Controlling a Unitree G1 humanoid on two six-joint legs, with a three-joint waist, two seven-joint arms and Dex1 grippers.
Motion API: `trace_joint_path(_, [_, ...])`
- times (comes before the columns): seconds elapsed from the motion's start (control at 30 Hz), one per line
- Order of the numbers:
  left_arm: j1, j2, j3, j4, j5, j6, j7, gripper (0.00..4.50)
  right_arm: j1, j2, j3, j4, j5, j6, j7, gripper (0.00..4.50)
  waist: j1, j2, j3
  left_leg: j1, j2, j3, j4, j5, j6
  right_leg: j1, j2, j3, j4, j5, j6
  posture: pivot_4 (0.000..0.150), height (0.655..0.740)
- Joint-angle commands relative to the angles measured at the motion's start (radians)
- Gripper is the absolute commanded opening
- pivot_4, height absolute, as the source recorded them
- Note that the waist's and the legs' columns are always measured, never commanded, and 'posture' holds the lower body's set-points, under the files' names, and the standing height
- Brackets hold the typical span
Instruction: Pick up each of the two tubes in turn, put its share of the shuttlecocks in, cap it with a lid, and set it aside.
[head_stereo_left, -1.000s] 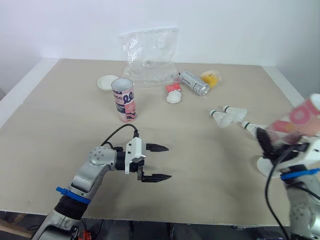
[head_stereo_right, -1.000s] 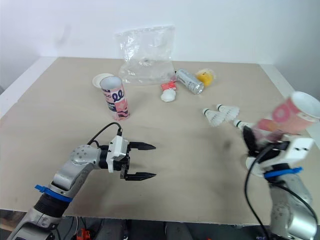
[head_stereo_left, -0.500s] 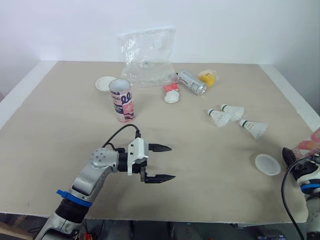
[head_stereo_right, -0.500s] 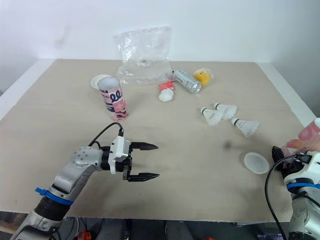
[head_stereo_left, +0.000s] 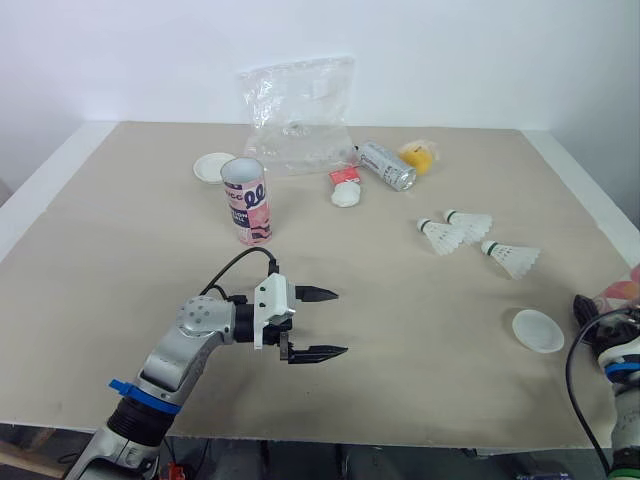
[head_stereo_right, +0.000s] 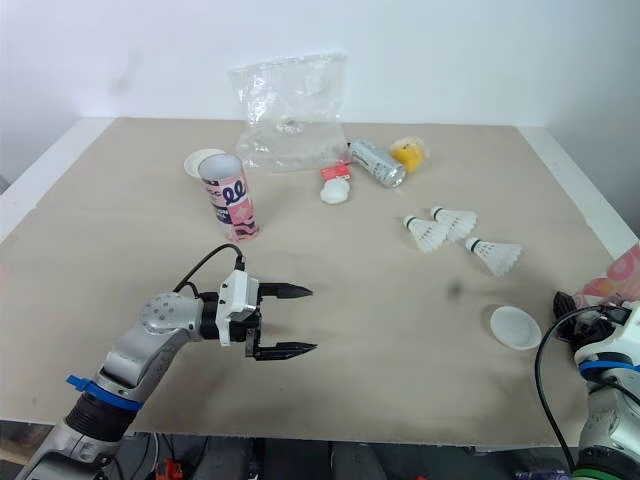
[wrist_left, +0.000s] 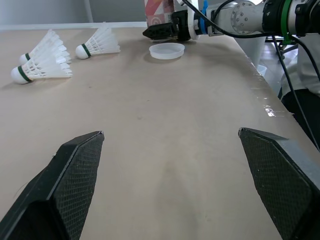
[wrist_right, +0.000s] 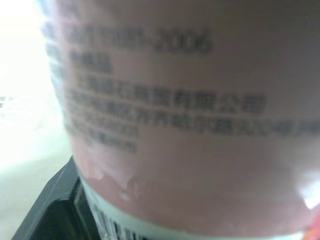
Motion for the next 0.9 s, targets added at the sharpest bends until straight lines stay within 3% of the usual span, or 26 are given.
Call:
trace_joint_path(0.03, [-0.006, 0.000, 0.009, -0.033, -0.012, -0.005, 0.004, 4.50, 0.018, -0.013, -0.012, -0.008, 0.001, -0.004, -0.004, 4.49, 0.000, 0.000, 0.000, 0.000, 0.000, 0.000, 0.000, 0.000, 0.000, 0.000, 0.000, 0.000, 0.000, 0.000, 0.000, 0.150, 0.7400])
trace_joint_path(0.27, [-0.011, -0.005, 0.005, -0.025, -0.011, -0.005, 0.003, 4.50, 0.056, -0.001, -0.016, -0.052, 0.008, 0.003, -0.015, 4.49, 0.001, 0.000, 0.000, 0.001, 0.000, -0.001, 0.000, 0.000, 0.000, 0.001, 0.000, 0.000, 0.000, 0.000, 0.000, 0.150, 0.7400])
trace_joint_path(0.7, [-0.020, -0.019, -0.002, -0.003, -0.007, -0.011, -0.007, 4.50, 0.218, 0.076, -0.055, -0.309, 0.075, 0.089, -0.080, 4.49, 0.002, 0.000, 0.000, 0.001, 0.000, -0.002, 0.000, 0.000, 0.000, 0.002, 0.000, -0.001, 0.000, -0.001, 0.000, 0.150, 0.7400])
trace_joint_path(0.9, [-0.023, -0.025, -0.006, 0.001, -0.003, -0.013, -0.013, 4.50, 0.231, 0.076, -0.059, -0.307, 0.077, 0.094, -0.077, 4.49, 0.002, 0.000, 0.000, 0.001, 0.000, -0.001, 0.000, 0.000, 0.000, 0.002, 0.000, 0.000, 0.000, -0.001, 0.000, 0.150, 0.7400])
